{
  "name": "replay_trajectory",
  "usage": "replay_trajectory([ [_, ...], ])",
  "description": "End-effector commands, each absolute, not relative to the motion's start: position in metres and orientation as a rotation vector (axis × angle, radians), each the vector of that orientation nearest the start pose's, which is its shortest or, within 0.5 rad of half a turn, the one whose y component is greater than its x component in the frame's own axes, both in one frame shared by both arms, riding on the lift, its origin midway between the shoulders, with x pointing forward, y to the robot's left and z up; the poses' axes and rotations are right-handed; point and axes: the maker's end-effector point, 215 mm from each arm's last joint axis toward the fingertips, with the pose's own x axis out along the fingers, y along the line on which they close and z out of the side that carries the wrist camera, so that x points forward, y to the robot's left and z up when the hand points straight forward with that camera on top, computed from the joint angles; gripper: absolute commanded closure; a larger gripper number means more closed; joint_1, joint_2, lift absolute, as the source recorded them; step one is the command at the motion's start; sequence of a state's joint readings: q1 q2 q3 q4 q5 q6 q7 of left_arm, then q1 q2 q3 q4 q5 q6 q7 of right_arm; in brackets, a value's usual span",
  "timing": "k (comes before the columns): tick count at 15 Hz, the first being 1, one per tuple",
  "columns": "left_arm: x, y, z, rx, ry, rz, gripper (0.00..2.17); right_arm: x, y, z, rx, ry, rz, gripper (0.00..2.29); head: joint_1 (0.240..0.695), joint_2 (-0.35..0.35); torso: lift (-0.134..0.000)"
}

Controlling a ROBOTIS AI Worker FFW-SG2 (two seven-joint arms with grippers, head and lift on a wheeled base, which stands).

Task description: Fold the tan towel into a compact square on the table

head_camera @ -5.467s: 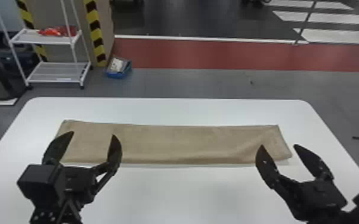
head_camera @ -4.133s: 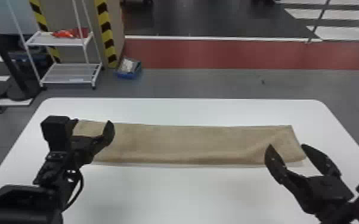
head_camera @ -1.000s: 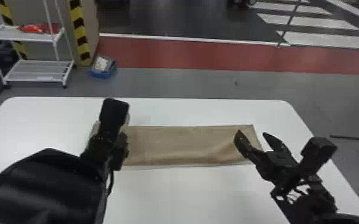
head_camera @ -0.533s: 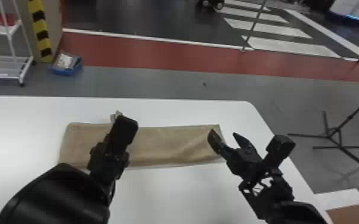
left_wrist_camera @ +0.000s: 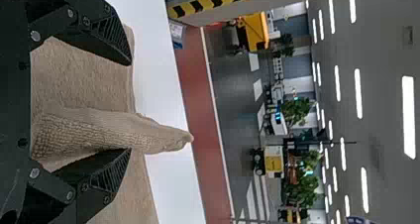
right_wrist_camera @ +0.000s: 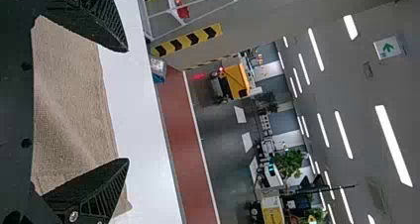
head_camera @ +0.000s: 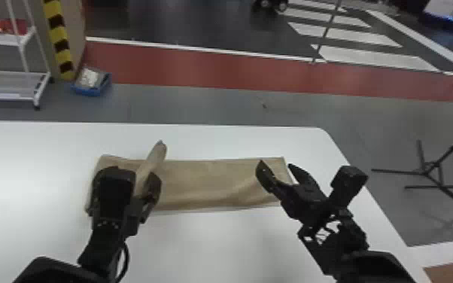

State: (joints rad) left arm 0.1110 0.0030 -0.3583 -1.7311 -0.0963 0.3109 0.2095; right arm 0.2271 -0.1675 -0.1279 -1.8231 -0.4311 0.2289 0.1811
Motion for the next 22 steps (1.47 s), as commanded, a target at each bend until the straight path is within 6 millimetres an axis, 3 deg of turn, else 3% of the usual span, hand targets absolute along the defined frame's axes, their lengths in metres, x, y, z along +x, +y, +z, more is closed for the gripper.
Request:
replay_trajectory([
  [1,0.528,0.104,-0.402,0.081,0.189,-0.076,0.03,0.526,-0.266,-0.371,0.258,0.158,0.152,0.1,0.695,-0.232,-0.11],
  [3,0.526,0.114,-0.401,0.041,0.172,-0.067,0.03,0.528,-0.259,-0.37,0.253,0.157,0.161,0.1,0.695,-0.181,-0.11],
  [6,0.518,0.094,-0.393,0.009,0.133,-0.108,0.03,0.53,-0.251,-0.372,0.251,0.164,0.171,0.1,0.695,-0.154,-0.11],
  [7,0.518,0.099,-0.395,0.01,0.132,-0.097,0.03,0.528,-0.249,-0.373,0.252,0.168,0.176,0.1,0.695,-0.156,-0.11],
  [10,0.524,0.16,-0.407,0.021,0.104,0.002,0.03,0.524,-0.244,-0.378,0.266,0.192,0.203,0.1,0.695,-0.152,-0.11],
  [12,0.524,0.205,-0.415,0.021,0.09,0.075,0.03,0.522,-0.237,-0.382,0.278,0.215,0.229,0.1,0.695,-0.101,-0.11],
  [14,0.513,0.26,-0.406,0.027,0.054,0.136,0.03,0.521,-0.214,-0.382,0.282,0.227,0.312,0.1,0.695,-0.053,-0.11],
  [17,0.499,0.317,-0.379,0.036,0.01,0.185,0.04,0.509,-0.163,-0.383,0.239,0.223,0.467,0.12,0.695,0.038,-0.11],
  [18,0.497,0.328,-0.371,0.035,-0.003,0.191,0.07,0.504,-0.147,-0.379,0.21,0.203,0.52,0.12,0.695,0.107,-0.11],
  [20,0.493,0.346,-0.357,0.008,-0.024,0.195,0.07,0.493,-0.114,-0.378,0.142,0.177,0.602,0.13,0.695,0.174,-0.11],
  [22,0.496,0.342,-0.348,0.007,-0.039,0.17,0.07,0.48,-0.085,-0.376,0.096,0.16,0.695,0.39,0.695,0.227,-0.11],
])
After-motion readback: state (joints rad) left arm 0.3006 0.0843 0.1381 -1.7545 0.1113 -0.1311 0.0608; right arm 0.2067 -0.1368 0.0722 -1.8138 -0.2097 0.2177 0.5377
